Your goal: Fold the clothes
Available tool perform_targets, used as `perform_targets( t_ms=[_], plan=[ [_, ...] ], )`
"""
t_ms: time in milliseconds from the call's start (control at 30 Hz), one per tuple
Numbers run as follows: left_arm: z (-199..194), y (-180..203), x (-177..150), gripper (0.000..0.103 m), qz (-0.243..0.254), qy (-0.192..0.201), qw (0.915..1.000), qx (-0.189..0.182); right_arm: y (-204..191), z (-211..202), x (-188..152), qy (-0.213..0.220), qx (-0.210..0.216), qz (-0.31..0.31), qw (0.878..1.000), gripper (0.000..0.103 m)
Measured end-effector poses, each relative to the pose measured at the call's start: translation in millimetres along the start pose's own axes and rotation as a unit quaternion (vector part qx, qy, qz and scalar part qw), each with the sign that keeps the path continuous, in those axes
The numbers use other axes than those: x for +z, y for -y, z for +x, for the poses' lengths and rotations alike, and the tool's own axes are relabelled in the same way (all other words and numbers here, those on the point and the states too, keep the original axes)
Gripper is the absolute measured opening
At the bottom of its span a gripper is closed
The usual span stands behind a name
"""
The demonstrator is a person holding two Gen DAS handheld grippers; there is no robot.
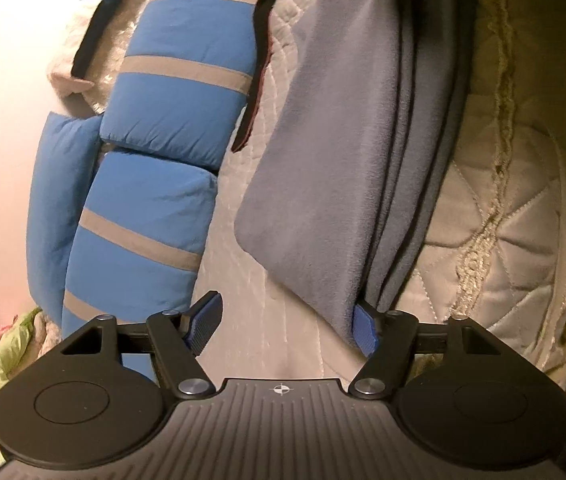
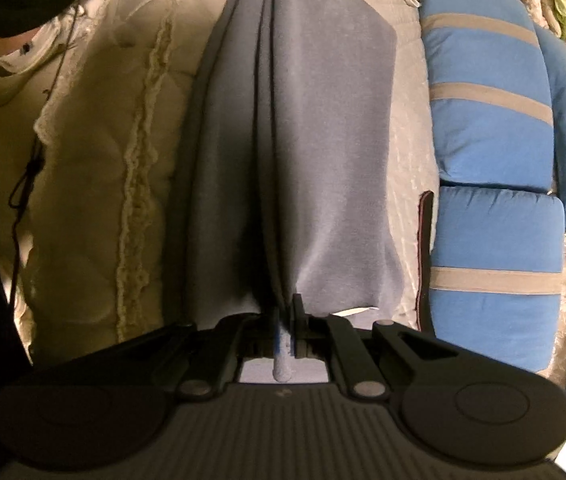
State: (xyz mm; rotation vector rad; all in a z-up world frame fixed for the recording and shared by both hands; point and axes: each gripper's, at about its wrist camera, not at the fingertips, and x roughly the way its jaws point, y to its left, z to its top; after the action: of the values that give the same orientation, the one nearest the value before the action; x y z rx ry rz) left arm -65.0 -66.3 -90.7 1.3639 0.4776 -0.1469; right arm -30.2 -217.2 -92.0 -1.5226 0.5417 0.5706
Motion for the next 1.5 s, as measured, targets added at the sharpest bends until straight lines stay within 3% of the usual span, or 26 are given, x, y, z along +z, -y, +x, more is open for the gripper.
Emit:
perform_targets(
  t_ms=[200,433,567,600,667,700,733,767,833,867,933,1000,1033,1133,1267,1333,1400,1433,1500],
  plan=[
    [-2,14,4,0.056,0.040,0.007,0.9990,0.020,-4,-2,-3,-0.006,-0.011,-0.012,1.000,0.003],
    [-3,15,10,0.057,0.038,0.003,0.9990,0.024,-5,-4,-21,-0.038,-0.013,-0.025,0.999,0.001],
    [0,16,10,0.057,0.041,-0.002,0.9990,0.019,3,-9,-28,-0.033,0.001,-0.001,0.999,0.002],
    [0,16,10,0.057,0.041,-0.003,0.9990,0.018,5,-10,-29,-0.031,0.003,0.005,1.000,0.018],
    [-1,16,9,0.057,0.040,-0.002,0.9990,0.019,12,-13,-32,-0.024,0.009,0.027,0.999,0.034],
    [-1,17,9,0.057,0.039,-0.002,0.9991,0.019,19,-15,-33,-0.019,0.014,0.050,0.998,0.048],
    [-2,17,9,0.057,0.039,-0.002,0.9991,0.019,29,-16,-36,-0.014,0.024,0.082,0.996,0.058],
    [-2,17,9,0.057,0.038,-0.002,0.9991,0.019,43,-14,-41,-0.006,0.043,0.126,0.991,0.059],
    [-2,18,9,0.057,0.039,-0.002,0.9990,0.020,74,-12,-57,0.008,0.097,0.240,0.966,0.061],
    [-2,19,9,0.057,0.040,-0.001,0.9990,0.020,90,-8,-67,0.012,0.125,0.305,0.944,0.062],
    [-2,19,9,0.057,0.040,-0.001,0.9990,0.021,121,8,-90,0.013,0.178,0.437,0.882,0.063],
    [-3,20,8,0.057,0.040,-0.001,0.9990,0.021,138,28,-107,0.006,0.230,0.526,0.819,0.063],
    [-3,20,8,0.057,0.040,-0.001,0.9989,0.022,140,33,-114,0.009,0.247,0.554,0.795,0.063],
    [-2,21,9,0.057,0.043,0.000,0.9988,0.023,141,52,-120,0.007,0.278,0.596,0.754,0.063],
    [-1,20,10,0.057,0.041,-0.002,0.9989,0.020,137,79,-117,-0.007,0.300,0.620,0.725,0.063],
    [-1,20,11,0.057,0.041,-0.003,0.9990,0.019,136,82,-114,-0.009,0.297,0.622,0.724,0.059],
    [-2,20,12,0.057,0.042,-0.003,0.9989,0.018,136,81,-110,-0.010,0.295,0.619,0.728,0.038],
    [-2,20,12,0.057,0.043,-0.004,0.9989,0.019,136,81,-108,-0.011,0.294,0.617,0.730,0.019],
    [-3,19,13,0.057,0.045,-0.004,0.9988,0.020,136,76,-104,-0.015,0.290,0.614,0.734,0.006]
  ],
)
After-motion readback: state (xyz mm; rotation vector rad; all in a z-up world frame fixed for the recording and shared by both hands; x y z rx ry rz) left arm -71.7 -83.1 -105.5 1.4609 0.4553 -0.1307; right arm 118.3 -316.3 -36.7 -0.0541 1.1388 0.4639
